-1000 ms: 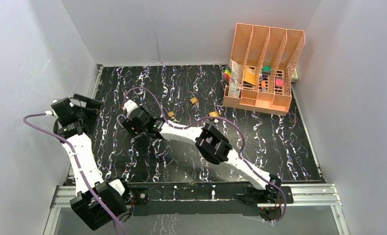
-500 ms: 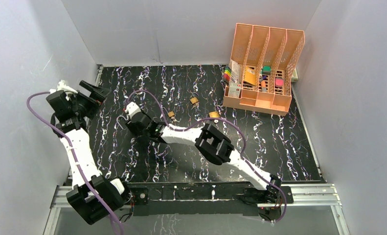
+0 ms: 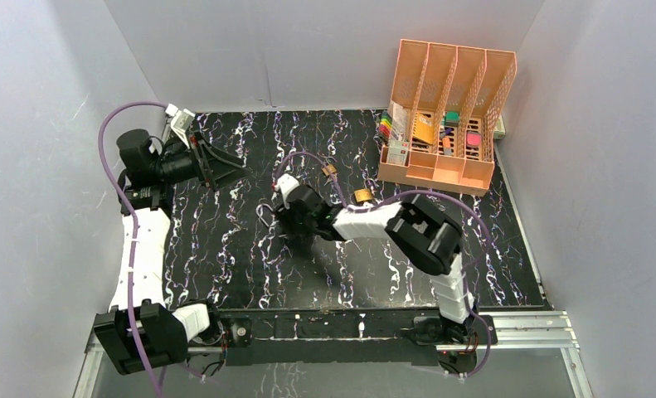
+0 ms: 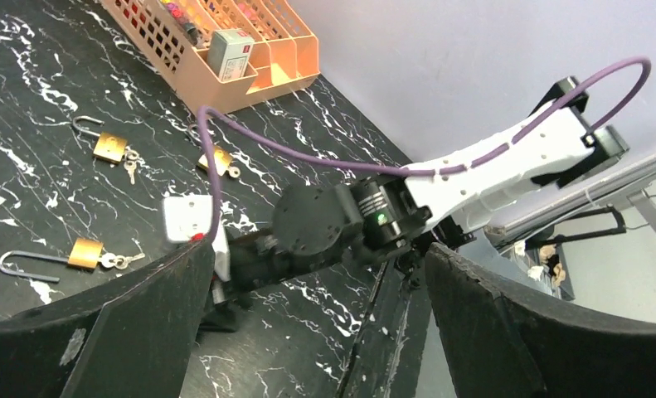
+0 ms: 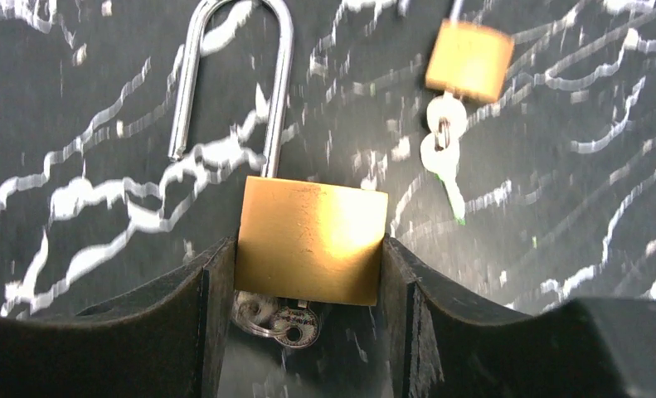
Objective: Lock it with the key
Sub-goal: Pick up the lock from the center of the board.
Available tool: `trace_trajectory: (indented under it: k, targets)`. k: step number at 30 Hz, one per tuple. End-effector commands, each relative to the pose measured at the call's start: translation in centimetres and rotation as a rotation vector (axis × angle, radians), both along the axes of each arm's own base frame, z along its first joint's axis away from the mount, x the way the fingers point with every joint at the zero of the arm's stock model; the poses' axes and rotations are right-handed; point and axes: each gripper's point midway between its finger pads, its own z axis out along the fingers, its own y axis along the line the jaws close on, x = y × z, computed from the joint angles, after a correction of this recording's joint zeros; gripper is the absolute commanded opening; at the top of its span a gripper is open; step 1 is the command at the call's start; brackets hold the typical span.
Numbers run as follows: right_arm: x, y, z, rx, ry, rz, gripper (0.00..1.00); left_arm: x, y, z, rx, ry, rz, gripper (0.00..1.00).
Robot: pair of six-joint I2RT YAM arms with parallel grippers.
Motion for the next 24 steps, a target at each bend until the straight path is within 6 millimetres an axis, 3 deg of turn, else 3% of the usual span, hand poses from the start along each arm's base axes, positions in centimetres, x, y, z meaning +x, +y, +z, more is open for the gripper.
trace_trajectory:
  k: [1,7,12,13,14,17,19,21,24]
  targets:
    - [-2.9,-1.9,2.8,0.125,0.095,0.094,0.23,-0.8,-0.6,-0.7,0.017,-0.081,-0.079,0.98]
    - [-5.9,-2.9,9.8,0.339,0.14,0.272,0.25,3.1,0.4,-6.8,0.074,0.015,0.09,0.98]
    - [-7.6,-4.2,13.5,0.435,0.164,0.351,0.26,2.0,-2.3,-8.5,0.084,0.037,-0.014,0.98]
    - [-7.3,-5.1,14.7,0.479,0.168,0.347,0.26,1.7,-2.8,-9.0,0.089,0.047,-0.041,0.97]
    - [-6.5,-7.0,17.6,0.575,0.179,0.341,0.27,1.1,-3.6,-9.7,0.09,0.042,-0.098,0.92]
    - [-4.8,-9.3,20.3,0.669,0.253,0.318,0.28,0.1,-4.0,-9.8,0.114,-0.026,-0.12,0.86]
    - [-3.4,-11.1,22.3,0.744,0.332,0.302,0.28,-1.0,-4.1,-8.8,0.111,-0.116,-0.153,0.73]
    - [-3.5,-11.3,25.1,0.779,0.334,0.359,0.28,-2.0,-4.9,-8.4,0.058,-0.106,-0.227,0.73]
    - [-3.6,-11.0,26.1,0.797,0.358,0.387,0.29,-2.3,-6.2,-8.2,0.045,-0.144,-0.242,0.7]
